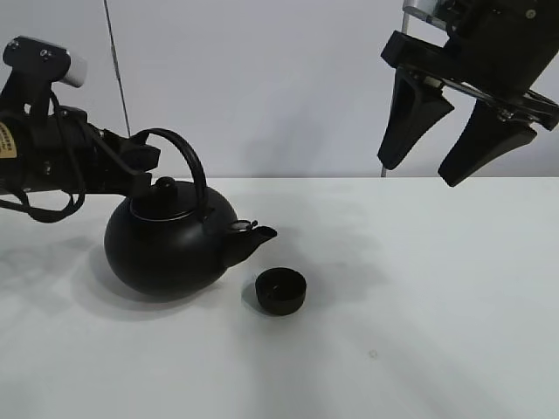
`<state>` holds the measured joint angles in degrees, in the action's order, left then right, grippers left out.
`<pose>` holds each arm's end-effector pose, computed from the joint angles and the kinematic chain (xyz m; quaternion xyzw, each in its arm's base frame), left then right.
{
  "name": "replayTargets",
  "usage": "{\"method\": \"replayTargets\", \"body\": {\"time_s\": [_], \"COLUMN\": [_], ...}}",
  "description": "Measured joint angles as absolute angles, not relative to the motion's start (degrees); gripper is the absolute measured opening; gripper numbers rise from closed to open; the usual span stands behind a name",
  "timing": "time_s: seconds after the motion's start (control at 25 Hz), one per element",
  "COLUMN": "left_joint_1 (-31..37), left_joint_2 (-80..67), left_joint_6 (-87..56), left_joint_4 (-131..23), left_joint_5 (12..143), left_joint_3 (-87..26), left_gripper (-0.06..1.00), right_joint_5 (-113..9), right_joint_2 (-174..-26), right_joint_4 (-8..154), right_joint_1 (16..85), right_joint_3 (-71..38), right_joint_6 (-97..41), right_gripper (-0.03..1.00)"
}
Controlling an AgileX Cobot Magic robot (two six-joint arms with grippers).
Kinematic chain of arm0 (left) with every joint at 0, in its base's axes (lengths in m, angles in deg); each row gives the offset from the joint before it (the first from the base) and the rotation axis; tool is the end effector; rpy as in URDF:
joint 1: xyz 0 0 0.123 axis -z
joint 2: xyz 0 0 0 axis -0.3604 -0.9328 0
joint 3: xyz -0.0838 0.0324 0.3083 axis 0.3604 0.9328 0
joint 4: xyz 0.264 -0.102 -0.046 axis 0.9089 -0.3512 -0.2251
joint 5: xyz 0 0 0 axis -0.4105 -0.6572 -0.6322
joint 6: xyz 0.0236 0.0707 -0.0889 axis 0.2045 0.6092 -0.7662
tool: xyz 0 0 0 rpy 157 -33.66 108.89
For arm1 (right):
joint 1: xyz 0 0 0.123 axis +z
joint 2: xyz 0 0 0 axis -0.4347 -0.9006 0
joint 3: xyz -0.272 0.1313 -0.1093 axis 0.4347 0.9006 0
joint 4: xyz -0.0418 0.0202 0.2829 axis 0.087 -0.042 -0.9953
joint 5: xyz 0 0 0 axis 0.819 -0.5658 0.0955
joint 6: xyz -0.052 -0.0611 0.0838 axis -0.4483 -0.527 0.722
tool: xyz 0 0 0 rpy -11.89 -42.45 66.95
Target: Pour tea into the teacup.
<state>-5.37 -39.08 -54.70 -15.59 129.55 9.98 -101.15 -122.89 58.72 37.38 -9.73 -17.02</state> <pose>0.3566 -0.1382 0.1427 0.2802 0.7486 -0.1471 0.5826 0.3652 0.1137 0.2619 -0.1222 0.9694 0.1763 0.1196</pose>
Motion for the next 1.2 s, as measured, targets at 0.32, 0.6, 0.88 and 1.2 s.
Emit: {"method": "replayTargets", "body": {"time_s": [0.32,0.6,0.88,1.2], "left_joint_1": [-5.31,-5.13,-1.2,-0.6], "left_joint_2": [-39.08,-39.3,-39.69,-39.69], "left_joint_6": [-54.87,-54.73,-49.7,-47.74], "left_joint_4": [-16.83,-21.15,-23.23,-22.9], "left_joint_5": [124.29,120.3,119.38,119.25], "left_joint_3": [5.41,3.34,3.34,3.34], "left_gripper": [0.13,0.13,0.13,0.12], "right_joint_5": [-101.11,-101.11,-100.73,-100.57], "right_joint_2": [-122.89,-122.89,-122.89,-122.89], "right_joint_4": [58.72,58.67,58.67,58.67], "right_joint_1": [37.38,37.38,37.38,37.38], "right_joint_3": [-9.73,-9.73,-9.73,-9.73], "right_joint_6": [-16.86,-16.86,-16.86,-16.86], "right_gripper": [0.47,0.47,0.47,0.47]}}
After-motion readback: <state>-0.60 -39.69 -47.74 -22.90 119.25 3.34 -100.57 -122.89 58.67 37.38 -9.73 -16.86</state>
